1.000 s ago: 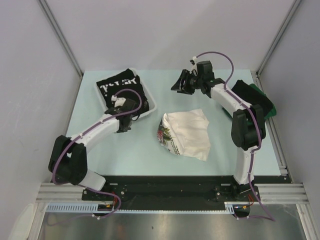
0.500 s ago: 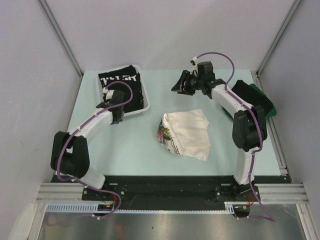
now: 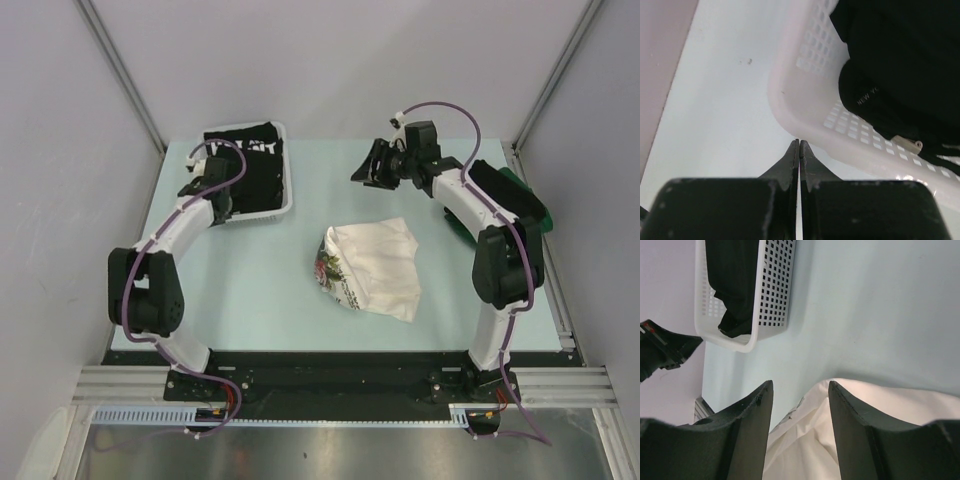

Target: Fold and stack the t-shirts

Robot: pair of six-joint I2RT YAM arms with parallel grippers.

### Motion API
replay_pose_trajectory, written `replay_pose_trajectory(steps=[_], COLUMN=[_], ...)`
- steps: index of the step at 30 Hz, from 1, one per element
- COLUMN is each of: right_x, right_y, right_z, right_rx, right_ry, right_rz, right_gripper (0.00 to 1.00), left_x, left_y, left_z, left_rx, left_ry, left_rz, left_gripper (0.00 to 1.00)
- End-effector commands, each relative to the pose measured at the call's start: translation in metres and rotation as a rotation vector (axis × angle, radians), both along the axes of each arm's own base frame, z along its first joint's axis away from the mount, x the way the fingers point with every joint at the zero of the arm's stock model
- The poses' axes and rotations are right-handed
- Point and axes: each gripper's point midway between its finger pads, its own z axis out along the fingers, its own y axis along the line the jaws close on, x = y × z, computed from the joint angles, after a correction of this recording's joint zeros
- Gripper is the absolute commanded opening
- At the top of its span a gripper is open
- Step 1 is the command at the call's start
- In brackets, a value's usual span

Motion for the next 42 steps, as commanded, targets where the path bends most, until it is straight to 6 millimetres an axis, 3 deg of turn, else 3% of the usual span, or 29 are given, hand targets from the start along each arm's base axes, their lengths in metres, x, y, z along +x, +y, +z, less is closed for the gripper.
replay_pose_trajectory(steps=[1,4,7,11,12,18,22,26,28,29,30,32,34,35,36,42], right_x=[-0.008,-0.009,-0.009,-0.009,-0.01,-0.012,-0.016,-0.02,-0.023,-0.025,-0.027,-0.031,-0.035,-0.037,-0.039,-0.041], right_y=[-0.01,-0.013,-0.012,-0.009,-0.006,0.003,0.003,-0.001,-0.004,-0.006,-0.008,-0.013,-0.016,-0.018,-0.02,-0.032], right_z=[0.023,0.023,0.021,0.018,0.015,0.014,0.014,0.014,0.014,0.016,0.016,0.017,0.016,0.016,0.018,0.015], right_rx=[-0.005,-0.002,0.001,0.019,0.02,0.033,0.023,0.007,-0.004,-0.009,-0.011,-0.02,-0.036,-0.041,-0.046,-0.066], right_ry=[-0.053,-0.047,-0.039,-0.032,-0.024,-0.022,-0.014,-0.014,-0.01,-0.013,-0.009,-0.006,0.0,0.0,-0.003,0.007], right_rz=[0.011,0.011,0.01,0.013,0.017,0.036,0.04,0.041,0.04,0.037,0.036,0.035,0.04,0.04,0.041,0.018], right_gripper=[0.53,0.53,0.54,0.54,0.54,0.54,0.54,0.54,0.54,0.54,0.54,0.54,0.54,0.54,0.54,0.54], left_x=[0.027,0.028,0.024,0.02,0.02,0.027,0.03,0.034,0.041,0.046,0.053,0.064,0.077,0.081,0.089,0.107], left_y=[0.009,-0.002,-0.027,-0.084,-0.106,-0.16,-0.194,-0.23,-0.237,-0.238,-0.239,-0.236,-0.235,-0.234,-0.233,-0.229], left_z=[0.028,0.026,0.032,0.064,0.078,0.104,0.104,0.09,0.092,0.08,0.086,0.071,0.075,0.062,0.069,0.061], left_rx=[-0.042,-0.093,-0.187,-0.389,-0.468,-0.573,-0.662,-0.69,-0.675,-0.648,-0.634,-0.595,-0.566,-0.552,-0.535,-0.468], left_ry=[-0.103,-0.088,-0.124,-0.278,-0.319,-0.364,-0.372,-0.347,-0.35,-0.322,-0.333,-0.3,-0.312,-0.277,-0.294,-0.267], left_rz=[0.032,-0.007,-0.118,-0.378,-0.473,-0.673,-0.759,-0.825,-0.833,-0.813,-0.808,-0.772,-0.757,-0.749,-0.743,-0.717], left_gripper=[0.0,0.0,0.0,0.02,0.03,0.17,0.23,0.29,0.32,0.33,0.33,0.33,0.33,0.33,0.33,0.35])
